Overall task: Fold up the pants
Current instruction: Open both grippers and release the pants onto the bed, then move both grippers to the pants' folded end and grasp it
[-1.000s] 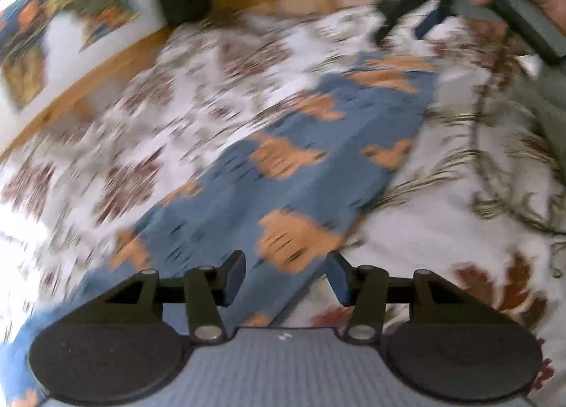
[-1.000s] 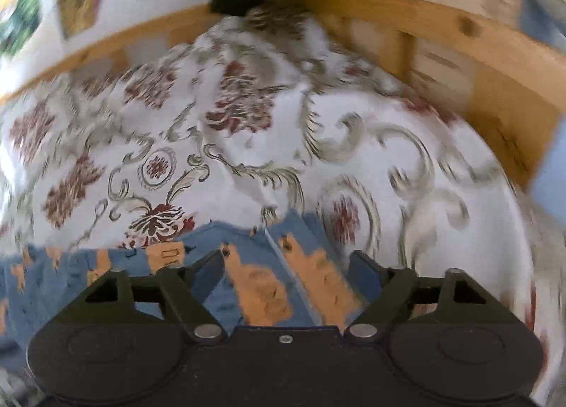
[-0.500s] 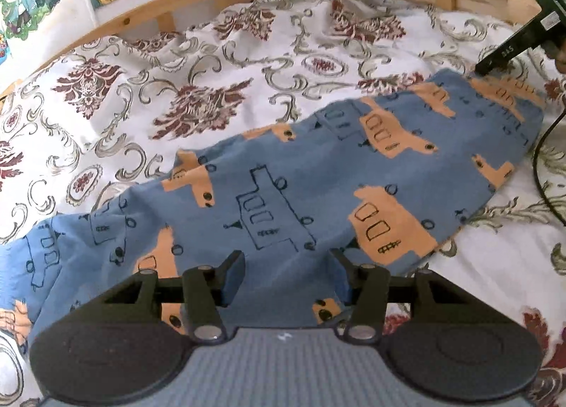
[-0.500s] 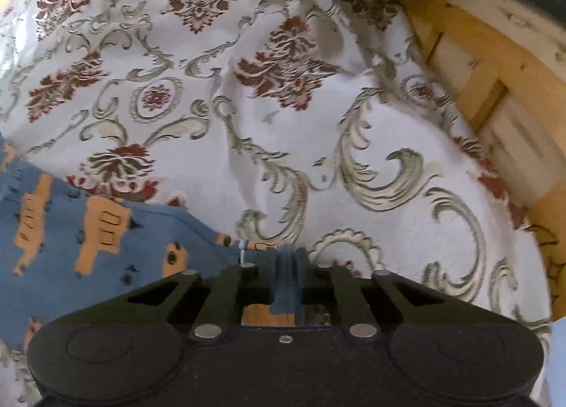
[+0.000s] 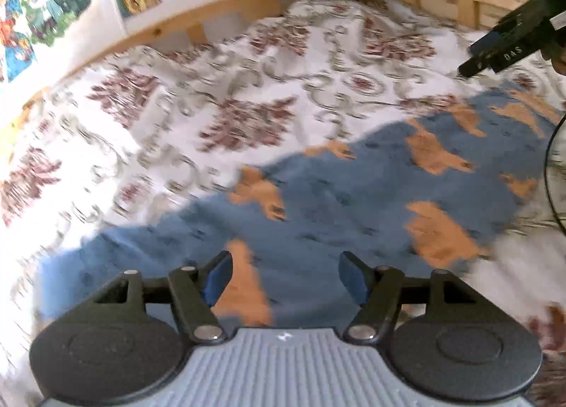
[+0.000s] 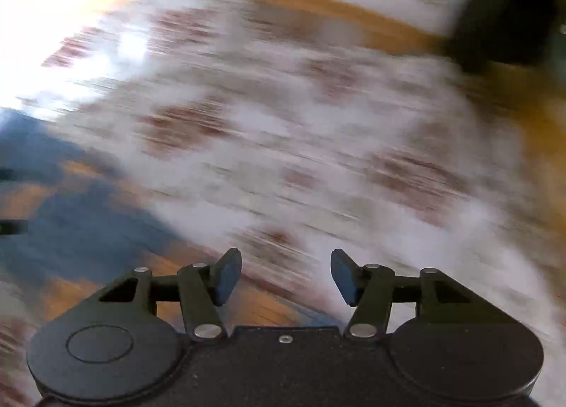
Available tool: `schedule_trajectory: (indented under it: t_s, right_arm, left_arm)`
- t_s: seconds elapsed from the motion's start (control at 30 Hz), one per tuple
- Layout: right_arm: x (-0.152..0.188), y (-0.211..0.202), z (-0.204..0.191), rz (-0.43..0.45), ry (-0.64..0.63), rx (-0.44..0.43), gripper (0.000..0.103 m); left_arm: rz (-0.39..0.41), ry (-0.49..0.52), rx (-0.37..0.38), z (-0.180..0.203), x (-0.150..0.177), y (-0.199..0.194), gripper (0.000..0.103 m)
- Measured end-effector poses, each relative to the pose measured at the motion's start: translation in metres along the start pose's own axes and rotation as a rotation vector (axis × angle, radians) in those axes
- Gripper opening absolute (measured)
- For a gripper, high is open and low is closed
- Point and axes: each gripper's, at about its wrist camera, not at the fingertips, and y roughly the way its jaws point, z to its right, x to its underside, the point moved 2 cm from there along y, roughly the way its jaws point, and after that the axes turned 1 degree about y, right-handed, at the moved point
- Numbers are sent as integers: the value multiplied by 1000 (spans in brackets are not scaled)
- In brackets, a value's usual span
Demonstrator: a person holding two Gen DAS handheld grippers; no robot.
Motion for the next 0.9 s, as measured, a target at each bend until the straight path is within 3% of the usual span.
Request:
schedule_trajectory:
  t_s: [0.07,0.17,0.3,0.4,0.53,0.6,0.63,0.67,0.7,0.77,0.87,0.9]
  right_arm:
    - [-17,25,-25,9,-11,-168,58]
    - [-41,66,-58,3,-75,-282,54]
    - [-59,99,-75,-30,-68,-345,50]
    - [-60,104,-76,-40,-73,-372,50]
    - [-53,107,-74,-64,-78,-424,50]
    - [-51,109,-75,-77,-82,-451,50]
    - [-50,111,-76,-87,-83,-460,49]
    - [-50,114,-77,-101,-85,-463,47]
    - [-49,117,-78,-111,-86,-461,44]
    - [-48,120,-78,-115,-81,-460,18]
    - [-50,114,-77,-73,-80,-434,2]
    - [-51,111,-77,-56,-87,-430,2]
  left_arm:
    - [12,30,-57,-18,-10,9,72]
    - [28,45,-63,-48,-28,29,72]
    - [20,48,34,-77,-54,61,72]
    - [-40,22,181,-91,-67,88,68]
    - [-135,24,315,-92,-72,119,52]
    - [-153,47,348,-89,-72,129,39]
    - [-156,48,366,-88,-71,132,24]
    - [-160,41,381,-86,-71,135,15]
    - [-161,29,391,-85,-72,138,13]
    - [-148,22,390,-85,-72,140,7]
    - [-118,-26,361,-90,-75,137,5]
    - [-102,-35,350,-91,-76,135,5]
